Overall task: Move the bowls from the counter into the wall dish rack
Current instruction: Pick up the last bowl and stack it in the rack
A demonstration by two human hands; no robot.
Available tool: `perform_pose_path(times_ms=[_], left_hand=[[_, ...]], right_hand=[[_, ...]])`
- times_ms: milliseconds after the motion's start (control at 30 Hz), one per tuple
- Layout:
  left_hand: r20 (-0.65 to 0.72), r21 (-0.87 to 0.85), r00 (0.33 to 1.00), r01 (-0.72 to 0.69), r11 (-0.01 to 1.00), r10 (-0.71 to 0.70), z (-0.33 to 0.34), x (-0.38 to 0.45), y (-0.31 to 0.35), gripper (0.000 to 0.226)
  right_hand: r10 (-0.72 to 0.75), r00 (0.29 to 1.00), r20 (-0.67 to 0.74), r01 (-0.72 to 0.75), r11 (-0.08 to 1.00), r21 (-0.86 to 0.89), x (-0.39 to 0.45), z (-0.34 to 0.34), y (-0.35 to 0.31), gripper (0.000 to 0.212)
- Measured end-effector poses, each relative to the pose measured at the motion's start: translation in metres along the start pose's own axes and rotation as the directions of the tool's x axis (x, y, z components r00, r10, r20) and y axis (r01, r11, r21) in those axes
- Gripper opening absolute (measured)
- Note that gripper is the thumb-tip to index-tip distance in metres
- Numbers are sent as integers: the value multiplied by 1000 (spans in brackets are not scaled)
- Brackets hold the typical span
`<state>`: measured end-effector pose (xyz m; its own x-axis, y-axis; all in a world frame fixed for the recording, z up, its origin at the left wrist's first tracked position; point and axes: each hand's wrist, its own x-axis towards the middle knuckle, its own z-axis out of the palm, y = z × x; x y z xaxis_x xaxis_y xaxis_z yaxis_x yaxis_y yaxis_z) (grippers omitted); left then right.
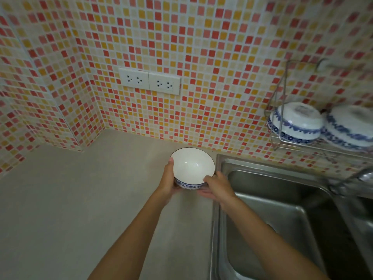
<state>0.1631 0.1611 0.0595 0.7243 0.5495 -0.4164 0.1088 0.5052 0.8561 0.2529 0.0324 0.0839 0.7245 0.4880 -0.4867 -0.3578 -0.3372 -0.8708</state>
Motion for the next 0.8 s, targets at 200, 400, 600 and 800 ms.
perform_pose_path(times_ms=[200,400,600,800], left_hand=[[55,-61,997,-59,996,63,61,-28,21,47],[16,-9,989,-146,989,146,113,-48,35,54],[57,-31,977,-203,979,205,160,-73,43,55],[27,7,953,-301,954,301,211,-91,56,51]], right_hand=[[-395,916,-64,337,848,-410,-52,-75,-36,41],[-759,623,-187,470,555,-686,-72,-170,-59,47],[-830,534,-159,262,341,-903,-42,-255,-58,66],[-821,559,-115,48,171,-984,-21,-318,-63,87]])
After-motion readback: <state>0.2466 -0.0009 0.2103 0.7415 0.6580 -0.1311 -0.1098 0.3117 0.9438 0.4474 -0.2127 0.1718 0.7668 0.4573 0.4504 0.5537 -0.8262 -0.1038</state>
